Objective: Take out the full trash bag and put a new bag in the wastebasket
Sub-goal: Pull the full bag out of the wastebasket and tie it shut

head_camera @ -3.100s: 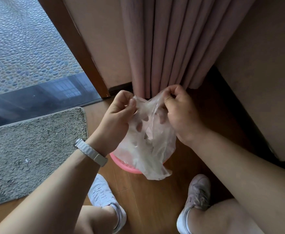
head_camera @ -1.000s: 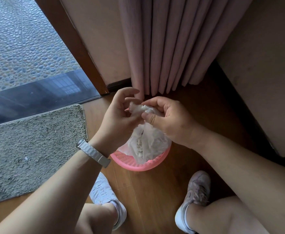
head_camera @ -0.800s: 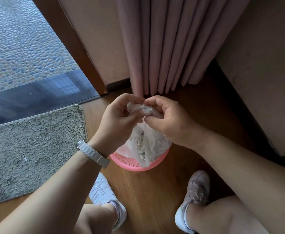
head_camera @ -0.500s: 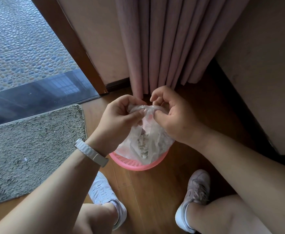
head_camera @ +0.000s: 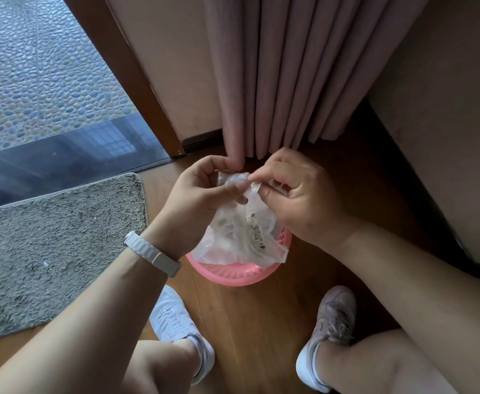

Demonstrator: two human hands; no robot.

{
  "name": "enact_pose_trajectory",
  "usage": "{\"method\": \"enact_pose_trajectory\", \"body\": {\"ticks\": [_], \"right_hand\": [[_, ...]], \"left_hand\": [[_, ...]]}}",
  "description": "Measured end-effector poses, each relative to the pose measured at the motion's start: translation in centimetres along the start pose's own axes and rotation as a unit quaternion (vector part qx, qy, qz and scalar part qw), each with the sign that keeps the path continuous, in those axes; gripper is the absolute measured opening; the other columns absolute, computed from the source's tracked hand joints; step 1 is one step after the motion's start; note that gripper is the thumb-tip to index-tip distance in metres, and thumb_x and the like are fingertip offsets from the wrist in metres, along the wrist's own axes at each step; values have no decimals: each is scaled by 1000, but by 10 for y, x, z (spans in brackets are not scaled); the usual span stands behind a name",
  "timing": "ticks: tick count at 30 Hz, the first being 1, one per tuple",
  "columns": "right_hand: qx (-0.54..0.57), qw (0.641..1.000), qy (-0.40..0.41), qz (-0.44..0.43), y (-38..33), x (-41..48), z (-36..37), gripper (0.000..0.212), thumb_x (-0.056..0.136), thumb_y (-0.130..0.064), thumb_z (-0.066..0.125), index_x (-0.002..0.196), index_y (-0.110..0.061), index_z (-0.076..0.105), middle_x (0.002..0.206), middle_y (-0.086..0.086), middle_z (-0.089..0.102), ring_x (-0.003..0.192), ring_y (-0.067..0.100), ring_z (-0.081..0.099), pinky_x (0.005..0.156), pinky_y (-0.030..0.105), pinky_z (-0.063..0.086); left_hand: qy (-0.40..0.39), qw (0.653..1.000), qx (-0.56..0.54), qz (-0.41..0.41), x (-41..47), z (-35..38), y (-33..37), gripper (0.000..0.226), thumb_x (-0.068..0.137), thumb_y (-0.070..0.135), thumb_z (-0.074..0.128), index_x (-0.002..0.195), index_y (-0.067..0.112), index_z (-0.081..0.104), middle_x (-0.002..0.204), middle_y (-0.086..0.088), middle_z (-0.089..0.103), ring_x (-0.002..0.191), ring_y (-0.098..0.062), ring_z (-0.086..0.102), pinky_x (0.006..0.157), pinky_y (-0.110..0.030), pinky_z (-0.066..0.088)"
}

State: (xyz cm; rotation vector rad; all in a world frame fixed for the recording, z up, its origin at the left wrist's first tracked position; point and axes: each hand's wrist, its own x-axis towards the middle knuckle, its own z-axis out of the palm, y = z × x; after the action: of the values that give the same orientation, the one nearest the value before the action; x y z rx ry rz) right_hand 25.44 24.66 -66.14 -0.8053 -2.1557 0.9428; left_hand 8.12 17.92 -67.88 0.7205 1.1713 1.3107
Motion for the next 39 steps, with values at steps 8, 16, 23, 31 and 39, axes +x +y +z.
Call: {"method": "enact_pose_trajectory", "body": {"ticks": [8, 16, 23, 31, 39], "right_hand": [[31, 998, 17, 59, 5, 1, -1, 3, 86, -4, 68, 83, -5, 68, 80, -1, 59, 74, 6, 55, 69, 16, 42], [68, 990, 50, 113, 1, 3, 1, 6, 84, -5, 71, 80, -5, 67, 79, -2, 60, 71, 1, 54, 68, 14, 42], [74, 955, 142, 250, 24, 7, -6, 13, 90, -16, 64, 78, -23, 63, 75, -6, 66, 74, 6, 64, 69, 25, 54], [83, 894, 207, 389, 61, 4, -14, 7, 91, -20, 59, 85, -20, 62, 84, -3, 65, 77, 14, 63, 64, 29, 51], [74, 949, 123, 282, 42, 4, -14, 17, 94, -16, 56, 80, -26, 56, 73, 0, 66, 62, 9, 65, 61, 30, 55]], "left_hand": [[-30, 994, -106, -14, -1, -1, -2, 28, 84, 1, 66, 112, 6, 67, 113, -20, 69, 100, -32, 69, 84, -35, 54], [78, 997, -10, 5, 0, 10, -3, 8, 82, 14, 68, 80, 18, 74, 77, 1, 70, 74, -14, 67, 70, -27, 54], [188, 982, 18, 9, 3, -15, 9, 20, 94, 7, 58, 78, 17, 63, 74, -1, 73, 69, -12, 69, 60, -22, 53], [274, 960, 41, -45, 4, -25, 3, 15, 96, 10, 56, 83, 15, 62, 68, 2, 73, 70, -13, 72, 55, -21, 53], [225, 957, 173, 50, 2, -6, 3, 18, 89, 18, 67, 74, 26, 68, 69, 11, 67, 71, -8, 61, 65, -20, 49]]}}
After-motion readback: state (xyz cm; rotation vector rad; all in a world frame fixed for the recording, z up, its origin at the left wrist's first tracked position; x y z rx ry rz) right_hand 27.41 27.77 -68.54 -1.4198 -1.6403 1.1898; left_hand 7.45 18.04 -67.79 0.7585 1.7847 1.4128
